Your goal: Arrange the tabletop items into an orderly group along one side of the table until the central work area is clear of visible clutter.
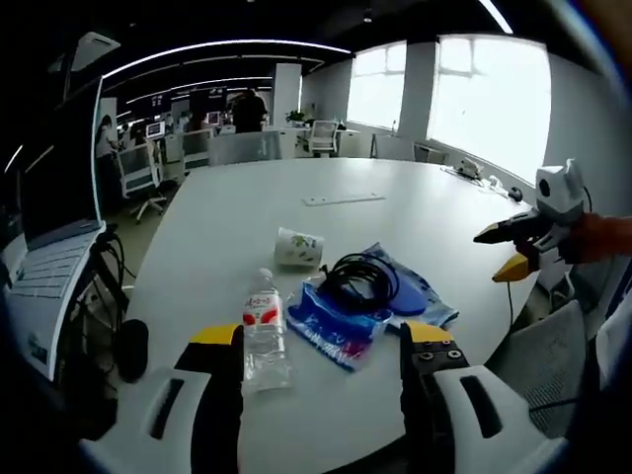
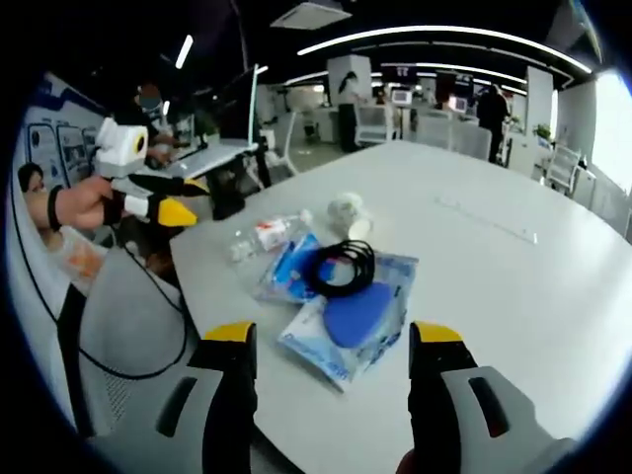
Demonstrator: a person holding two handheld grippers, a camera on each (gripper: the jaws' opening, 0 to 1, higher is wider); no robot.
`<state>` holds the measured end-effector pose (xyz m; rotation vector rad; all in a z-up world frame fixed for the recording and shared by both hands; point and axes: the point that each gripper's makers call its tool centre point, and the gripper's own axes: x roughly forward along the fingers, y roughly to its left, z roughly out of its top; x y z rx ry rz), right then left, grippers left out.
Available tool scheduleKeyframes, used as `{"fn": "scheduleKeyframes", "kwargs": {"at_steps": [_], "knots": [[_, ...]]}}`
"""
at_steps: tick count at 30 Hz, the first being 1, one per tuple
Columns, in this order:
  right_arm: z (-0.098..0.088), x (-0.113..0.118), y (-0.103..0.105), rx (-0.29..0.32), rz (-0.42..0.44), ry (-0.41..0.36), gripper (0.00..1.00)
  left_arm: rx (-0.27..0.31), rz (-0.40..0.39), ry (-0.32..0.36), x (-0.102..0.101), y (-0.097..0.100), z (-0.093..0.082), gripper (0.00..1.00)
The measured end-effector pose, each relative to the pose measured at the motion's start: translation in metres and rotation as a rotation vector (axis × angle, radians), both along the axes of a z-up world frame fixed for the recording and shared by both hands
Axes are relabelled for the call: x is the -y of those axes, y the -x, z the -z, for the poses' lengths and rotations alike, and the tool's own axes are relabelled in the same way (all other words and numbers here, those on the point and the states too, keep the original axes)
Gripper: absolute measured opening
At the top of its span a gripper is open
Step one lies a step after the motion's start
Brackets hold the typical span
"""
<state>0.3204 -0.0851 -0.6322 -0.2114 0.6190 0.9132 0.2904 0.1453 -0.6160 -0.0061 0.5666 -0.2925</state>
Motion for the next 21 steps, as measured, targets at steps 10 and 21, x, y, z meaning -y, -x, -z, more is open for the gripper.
{"fn": "scheduleKeyframes", "kwargs": {"at_steps": [10, 21], "knots": [[0.0015, 0.0036, 0.0008, -0.008, 0.001, -0.001, 0.61, 0.0, -0.002, 0.001, 0.003, 0.0001, 0.0, 0.65], [0.0058, 0.0035, 0.006, -0.017, -0.003, -0.002, 0.61, -0.007, -0.008, -0.002, 0.0011, 0.0009, 0.0014, 0.64]]}}
